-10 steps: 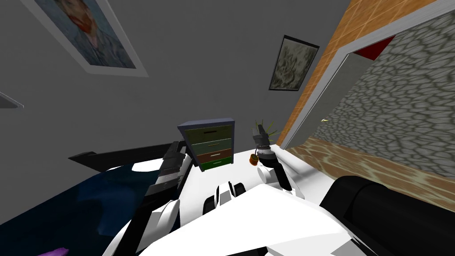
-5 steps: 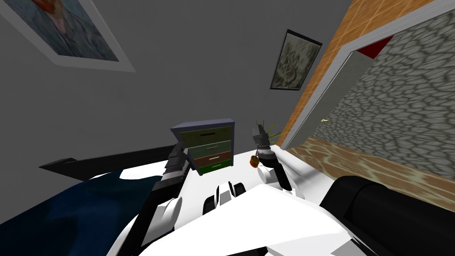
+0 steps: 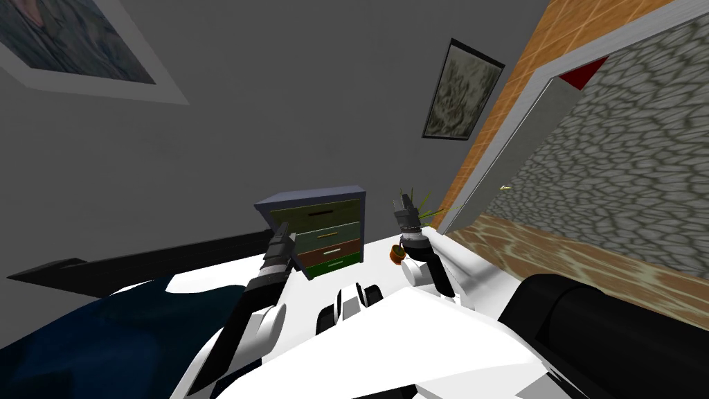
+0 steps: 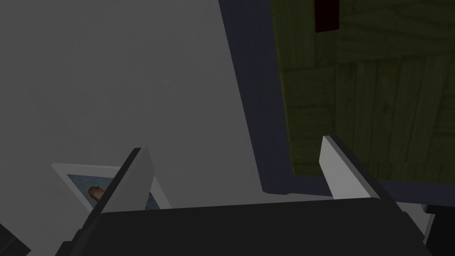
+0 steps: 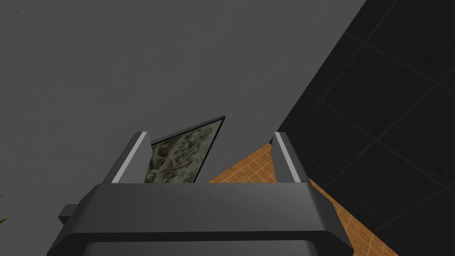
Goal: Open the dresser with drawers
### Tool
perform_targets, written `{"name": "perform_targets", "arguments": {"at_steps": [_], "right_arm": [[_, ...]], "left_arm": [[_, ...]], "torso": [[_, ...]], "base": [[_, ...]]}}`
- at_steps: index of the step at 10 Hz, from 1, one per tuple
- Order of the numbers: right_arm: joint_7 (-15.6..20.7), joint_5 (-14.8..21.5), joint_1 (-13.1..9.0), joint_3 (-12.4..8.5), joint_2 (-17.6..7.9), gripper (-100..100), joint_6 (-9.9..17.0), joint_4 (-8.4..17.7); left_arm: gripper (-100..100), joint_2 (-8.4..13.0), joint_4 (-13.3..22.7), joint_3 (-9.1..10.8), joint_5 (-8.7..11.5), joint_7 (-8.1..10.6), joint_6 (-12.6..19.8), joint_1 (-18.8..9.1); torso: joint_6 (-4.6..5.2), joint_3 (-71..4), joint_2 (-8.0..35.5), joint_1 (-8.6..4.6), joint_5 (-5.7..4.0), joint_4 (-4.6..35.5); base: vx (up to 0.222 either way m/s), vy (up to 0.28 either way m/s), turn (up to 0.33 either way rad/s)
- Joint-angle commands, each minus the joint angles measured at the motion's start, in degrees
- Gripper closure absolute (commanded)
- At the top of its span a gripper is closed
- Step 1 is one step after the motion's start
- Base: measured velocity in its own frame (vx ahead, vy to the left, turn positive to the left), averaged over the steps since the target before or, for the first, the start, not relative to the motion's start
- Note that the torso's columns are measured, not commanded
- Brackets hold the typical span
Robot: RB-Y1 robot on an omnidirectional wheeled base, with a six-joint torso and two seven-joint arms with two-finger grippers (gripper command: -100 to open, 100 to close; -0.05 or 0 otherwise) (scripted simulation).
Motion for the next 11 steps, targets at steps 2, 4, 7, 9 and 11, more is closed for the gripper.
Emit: {"name": "perform_targets", "arguments": {"at_steps": [2, 4, 7, 9, 11], "right_arm": [[0.0, 0.0, 0.0, 0.0, 0.0, 0, 0.0, 0.0], [0.0, 0.0, 0.0, 0.0, 0.0, 0, 0.0, 0.0], [0.0, 0.0, 0.0, 0.0, 0.0, 0, 0.0, 0.0], [0.0, 0.0, 0.0, 0.0, 0.0, 0, 0.0, 0.0], [0.0, 0.0, 0.0, 0.0, 0.0, 0, 0.0, 0.0]], "left_arm": [[-100, 0.68, 0.64, -0.11, 0.04, -0.02, 3.94, -0.84], [-100, 1.05, 1.16, -0.21, 0.03, -0.04, 6.06, -1.31], [-100, 1.55, 1.96, -0.35, 0.03, -0.08, 9.23, -2.0], [-100, 1.9, 2.45, -0.44, 0.03, -0.11, 11.13, -2.42], [-100, 2.43, 2.98, -0.53, 0.03, -0.13, 13.2, -2.88]], "torso": [[0.0, -0.03, -0.05, -0.02, -0.01, -0.01], [0.0, -0.05, -0.08, -0.05, -0.02, -0.02], [0.0, -0.04, -0.07, 0.0, 0.0, -0.02], [0.0, -0.02, -0.02, -0.07, -0.02, -0.01], [0.0, -0.06, -0.1, -0.01, -0.01, -0.03]], "base": [[0.09, -0.016, -0.033], [0.094, -0.016, -0.031], [0.105, -0.011, -0.038], [0.094, -0.029, -0.031], [0.111, -0.018, -0.039]]}}
